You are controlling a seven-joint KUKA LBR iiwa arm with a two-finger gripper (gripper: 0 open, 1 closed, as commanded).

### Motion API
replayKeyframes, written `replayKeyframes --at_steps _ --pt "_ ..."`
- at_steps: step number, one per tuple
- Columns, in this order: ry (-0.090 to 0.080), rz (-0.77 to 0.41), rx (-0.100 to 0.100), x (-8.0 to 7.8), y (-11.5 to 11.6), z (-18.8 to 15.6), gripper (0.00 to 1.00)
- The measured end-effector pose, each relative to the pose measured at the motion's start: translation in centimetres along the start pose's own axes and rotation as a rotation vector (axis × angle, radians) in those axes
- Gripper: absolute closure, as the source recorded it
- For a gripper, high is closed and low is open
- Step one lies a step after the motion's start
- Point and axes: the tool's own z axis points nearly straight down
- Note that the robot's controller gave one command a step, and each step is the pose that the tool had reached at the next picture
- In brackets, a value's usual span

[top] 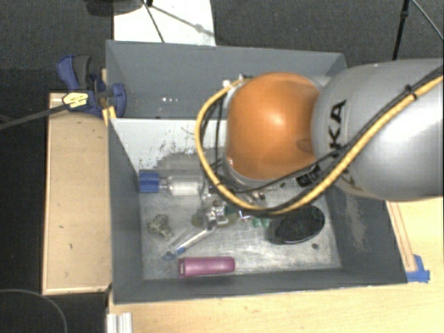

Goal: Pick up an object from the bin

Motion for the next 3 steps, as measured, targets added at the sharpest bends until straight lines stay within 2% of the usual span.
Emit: replayKeyframes --at_steps 1,2,3 --pt "0.005 0.042 0.000 -0.6 0.1 0.5 1.00" --pt "0.005 0.044 0.000 -0.6 0.1 0.5 0.00" --pt "-0.002 -0.067 0.000 -1.7 -2.9 12.8 0.00"
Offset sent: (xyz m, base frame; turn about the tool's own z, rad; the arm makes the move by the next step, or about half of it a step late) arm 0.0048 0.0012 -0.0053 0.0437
